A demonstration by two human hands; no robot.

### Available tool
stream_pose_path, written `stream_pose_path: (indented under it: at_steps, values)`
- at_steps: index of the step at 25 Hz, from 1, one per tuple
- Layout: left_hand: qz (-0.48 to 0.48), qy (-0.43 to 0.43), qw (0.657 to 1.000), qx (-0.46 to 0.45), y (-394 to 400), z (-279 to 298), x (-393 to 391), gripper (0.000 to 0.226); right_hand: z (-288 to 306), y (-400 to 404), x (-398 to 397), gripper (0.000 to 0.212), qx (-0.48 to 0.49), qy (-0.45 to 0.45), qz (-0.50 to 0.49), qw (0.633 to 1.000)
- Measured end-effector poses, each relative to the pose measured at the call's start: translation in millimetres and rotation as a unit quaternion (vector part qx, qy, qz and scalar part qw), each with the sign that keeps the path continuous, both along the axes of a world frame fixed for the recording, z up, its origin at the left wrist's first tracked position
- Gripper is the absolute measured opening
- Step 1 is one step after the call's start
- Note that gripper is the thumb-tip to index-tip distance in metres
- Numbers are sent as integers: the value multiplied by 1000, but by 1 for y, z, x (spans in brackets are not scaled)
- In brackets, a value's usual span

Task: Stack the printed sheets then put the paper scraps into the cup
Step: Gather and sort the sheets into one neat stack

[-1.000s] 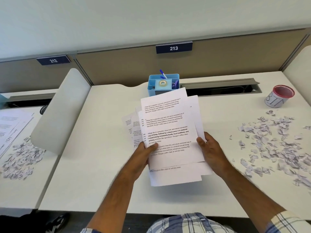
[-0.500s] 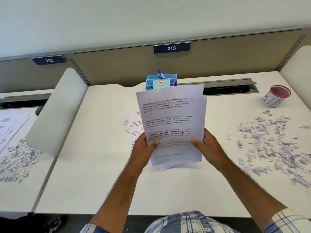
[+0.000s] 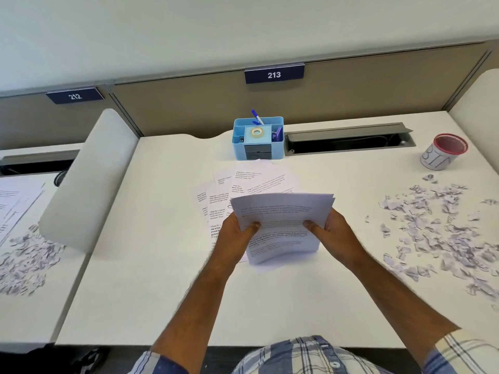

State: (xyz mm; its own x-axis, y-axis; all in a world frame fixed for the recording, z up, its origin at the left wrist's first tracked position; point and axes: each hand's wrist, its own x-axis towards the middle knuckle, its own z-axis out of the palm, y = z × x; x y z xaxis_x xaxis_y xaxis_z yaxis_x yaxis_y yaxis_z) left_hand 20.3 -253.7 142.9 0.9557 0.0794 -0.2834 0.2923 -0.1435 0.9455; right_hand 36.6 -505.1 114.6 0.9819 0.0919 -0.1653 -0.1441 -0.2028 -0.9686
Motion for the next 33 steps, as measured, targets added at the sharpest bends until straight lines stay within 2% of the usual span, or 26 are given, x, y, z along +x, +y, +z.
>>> stream_pose_path:
  at_steps: [7, 13, 18, 25, 33]
  values:
    - [24, -25, 999, -17, 3, 2, 8, 43, 11, -3, 5, 39, 36, -21, 0, 999]
    - [37, -13, 999, -23, -5, -7, 8, 35, 4, 6, 6, 36, 14, -14, -29, 999]
    - [30, 2, 998, -63, -4, -17, 10, 39, -4, 0, 6, 45, 48, 6, -3, 999]
    - [34, 44, 997, -56, -7, -37, 9, 34, -35, -1, 6, 40, 13, 32, 19, 999]
    - [19, 47, 993, -105, -10, -31, 38, 37, -56, -16, 18, 36, -5, 62, 53, 997]
